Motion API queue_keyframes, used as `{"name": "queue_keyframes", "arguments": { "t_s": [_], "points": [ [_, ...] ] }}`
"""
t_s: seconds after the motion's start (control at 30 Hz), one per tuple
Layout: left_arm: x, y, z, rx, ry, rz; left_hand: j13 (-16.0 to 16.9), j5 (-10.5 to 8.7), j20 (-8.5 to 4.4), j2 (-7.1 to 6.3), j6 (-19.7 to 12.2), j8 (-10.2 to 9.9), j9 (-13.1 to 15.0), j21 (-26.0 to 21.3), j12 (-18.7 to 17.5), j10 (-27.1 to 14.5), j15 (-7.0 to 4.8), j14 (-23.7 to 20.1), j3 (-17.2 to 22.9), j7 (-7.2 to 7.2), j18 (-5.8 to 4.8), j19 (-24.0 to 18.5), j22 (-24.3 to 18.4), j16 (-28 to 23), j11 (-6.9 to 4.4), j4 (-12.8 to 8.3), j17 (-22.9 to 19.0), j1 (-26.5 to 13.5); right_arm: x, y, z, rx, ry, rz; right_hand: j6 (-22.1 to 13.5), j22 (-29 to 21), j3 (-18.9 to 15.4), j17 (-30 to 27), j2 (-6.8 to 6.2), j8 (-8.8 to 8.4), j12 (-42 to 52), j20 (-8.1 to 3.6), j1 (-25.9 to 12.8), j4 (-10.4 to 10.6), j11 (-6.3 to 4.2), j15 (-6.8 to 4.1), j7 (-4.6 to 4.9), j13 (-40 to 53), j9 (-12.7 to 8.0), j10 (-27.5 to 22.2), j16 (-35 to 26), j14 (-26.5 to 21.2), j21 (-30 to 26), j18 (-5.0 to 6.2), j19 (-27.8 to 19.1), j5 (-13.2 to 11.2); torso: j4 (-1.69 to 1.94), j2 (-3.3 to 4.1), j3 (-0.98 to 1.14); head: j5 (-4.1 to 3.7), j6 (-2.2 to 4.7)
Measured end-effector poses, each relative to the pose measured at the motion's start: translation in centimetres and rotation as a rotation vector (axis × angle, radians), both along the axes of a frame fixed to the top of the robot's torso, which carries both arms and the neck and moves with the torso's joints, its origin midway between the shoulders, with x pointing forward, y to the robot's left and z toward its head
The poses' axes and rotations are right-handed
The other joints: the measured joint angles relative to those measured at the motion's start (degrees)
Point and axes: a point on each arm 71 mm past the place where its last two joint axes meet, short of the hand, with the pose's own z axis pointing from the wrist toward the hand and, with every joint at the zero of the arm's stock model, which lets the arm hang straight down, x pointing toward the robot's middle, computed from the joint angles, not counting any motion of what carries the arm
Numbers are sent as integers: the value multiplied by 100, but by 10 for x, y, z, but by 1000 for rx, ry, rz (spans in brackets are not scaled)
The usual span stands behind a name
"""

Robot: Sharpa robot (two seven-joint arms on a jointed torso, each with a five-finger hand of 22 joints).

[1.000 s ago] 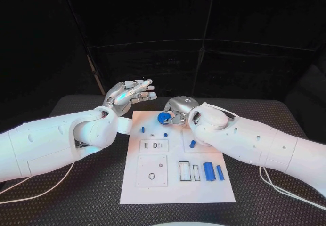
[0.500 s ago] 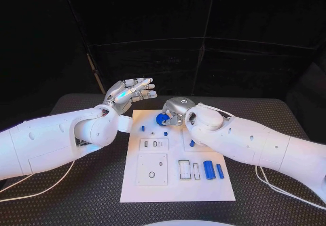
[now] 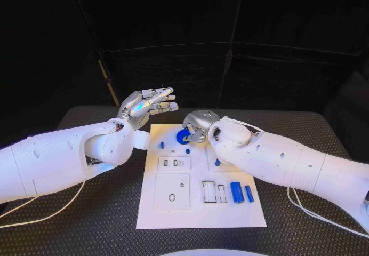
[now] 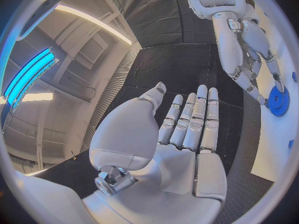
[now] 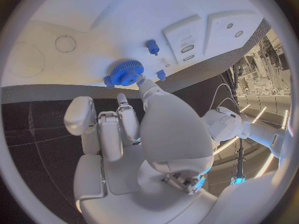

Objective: Assemble the parts on the task board

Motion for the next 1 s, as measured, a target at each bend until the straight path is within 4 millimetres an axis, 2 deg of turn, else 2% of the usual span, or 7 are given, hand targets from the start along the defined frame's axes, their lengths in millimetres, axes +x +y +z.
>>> {"name": "queue_keyframes", "arguments": {
  "t_s": [0.13, 0.2, 0.47, 0.63, 0.67, 0.87, 1.0],
  "points": [
    [0, 0, 0, 0, 0, 0, 0, 0, 0, 0, 0, 0, 0, 0, 0, 0, 0, 0, 0, 0, 0, 0, 0, 0, 0, 0, 0, 0, 0, 0, -1, -7, 6, 0, -3, 0, -21, 0, -1, 0, 0, 0, -1, 15, 0, 8, 22, 0, 1, 0, 0, -8, 0, 0, 0, 0, 0, 0, 0, 0, -12],
    [0, 0, 0, 0, 0, 0, 0, 0, 0, 0, 0, 0, 0, 0, 0, 0, 0, 0, 0, 0, 0, 0, 0, 0, 0, 0, 0, 0, 0, 1, -1, -10, 9, 1, 99, 0, -39, 0, -23, 0, 0, 2, -22, 17, 0, 29, 17, 0, 11, 1, 0, 13, 0, 1, 2, 0, 0, -1, 0, 0, -15],
    [0, 0, 0, 0, 1, 0, 0, 0, 0, 0, 0, 0, 0, 0, 0, 0, 0, 0, 0, 0, 0, 0, 1, 0, 0, 0, 0, 0, -1, 1, -2, -22, 20, 6, 148, 1, -93, -1, -45, 0, 0, 21, -44, 70, -1, 28, 8, 0, 26, 1, 0, 13, 0, 1, 21, -1, 0, -1, 1, -2, -19],
    [0, 0, 0, 0, 1, 0, 0, 0, 0, 0, 0, 0, 0, 0, 0, 0, 0, 0, 0, 0, 0, 0, 1, 0, 0, 0, 1, 0, -1, -4, -2, -21, 21, 1, 208, 10, -126, -1, -4, 35, 0, 21, -85, 103, -1, 28, -12, 0, 37, 1, 0, 13, 0, 0, 21, -1, 0, -1, 3, 6, -5],
    [0, 0, 0, 0, 1, 0, 0, 0, 0, 0, 0, 0, 1, 0, 0, 0, 0, 0, 0, 0, 0, 0, 1, 0, 0, 0, 1, 0, -1, -7, -2, -19, 20, -1, 228, 22, -140, -1, 8, 35, 0, 21, -96, 117, -1, 28, 7, 0, 39, 2, -1, 13, 0, 1, 21, 16, 0, -1, 3, 7, -3],
    [0, 2, 0, 2, 2, 3, 0, 0, 0, 0, 0, 0, 1, 0, 0, 0, 0, 0, 0, 0, 0, 0, 1, 0, 0, 0, 1, 0, -4, -38, 2, 33, -4, -25, 230, 46, -141, -1, 8, 35, 38, 21, -96, 118, 21, 28, 9, 0, 39, 23, 0, 13, 0, 0, 21, 65, -4, -9, 7, 13, 26],
    [0, 4, 0, 3, 2, 7, 0, 0, 0, 0, 0, 0, 1, 0, 0, 0, 0, 0, 0, 0, 0, 0, 1, 0, 0, 0, 1, 0, -6, -80, 6, 103, 0, -42, 250, 28, -34, -1, 64, 35, 38, 21, 75, 11, 21, 28, -11, 0, 39, 23, -1, 13, 0, 1, 21, 161, -16, -19, 4, 1, 49]
  ]
}}
